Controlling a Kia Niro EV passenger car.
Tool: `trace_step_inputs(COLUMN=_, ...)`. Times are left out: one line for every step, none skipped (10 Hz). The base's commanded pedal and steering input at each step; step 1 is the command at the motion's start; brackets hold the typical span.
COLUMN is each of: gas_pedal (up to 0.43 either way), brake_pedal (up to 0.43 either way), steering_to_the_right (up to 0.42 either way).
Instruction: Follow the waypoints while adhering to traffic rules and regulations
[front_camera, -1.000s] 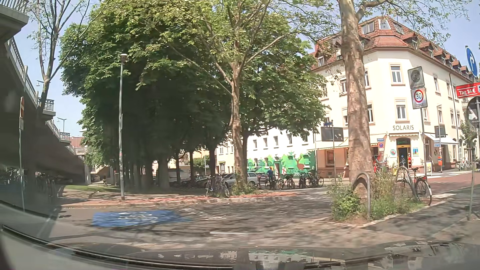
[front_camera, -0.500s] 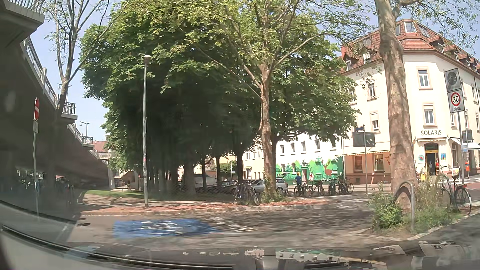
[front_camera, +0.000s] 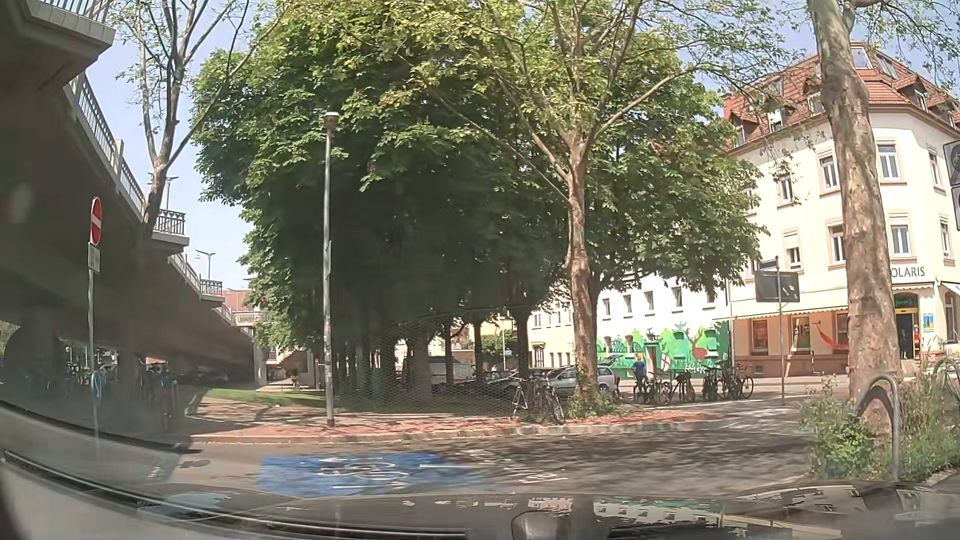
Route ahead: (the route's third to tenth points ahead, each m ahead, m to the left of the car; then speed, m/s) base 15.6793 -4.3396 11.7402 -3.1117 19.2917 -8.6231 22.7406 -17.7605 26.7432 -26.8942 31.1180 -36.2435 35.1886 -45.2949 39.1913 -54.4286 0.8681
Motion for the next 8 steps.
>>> trace_step_inputs(gas_pedal=0.02, brake_pedal=0.0, steering_to_the_right=-0.507)
trace_step_inputs(gas_pedal=0.008, brake_pedal=0.0, steering_to_the_right=-0.49)
trace_step_inputs(gas_pedal=0.0, brake_pedal=0.0, steering_to_the_right=-0.472)
trace_step_inputs(gas_pedal=0.0, brake_pedal=0.0, steering_to_the_right=-0.448)
trace_step_inputs(gas_pedal=0.0, brake_pedal=0.0, steering_to_the_right=-0.424)
trace_step_inputs(gas_pedal=0.0, brake_pedal=0.0, steering_to_the_right=-0.394)
trace_step_inputs(gas_pedal=0.0, brake_pedal=0.0, steering_to_the_right=-0.371)
trace_step_inputs(gas_pedal=0.0, brake_pedal=0.0, steering_to_the_right=-0.354)
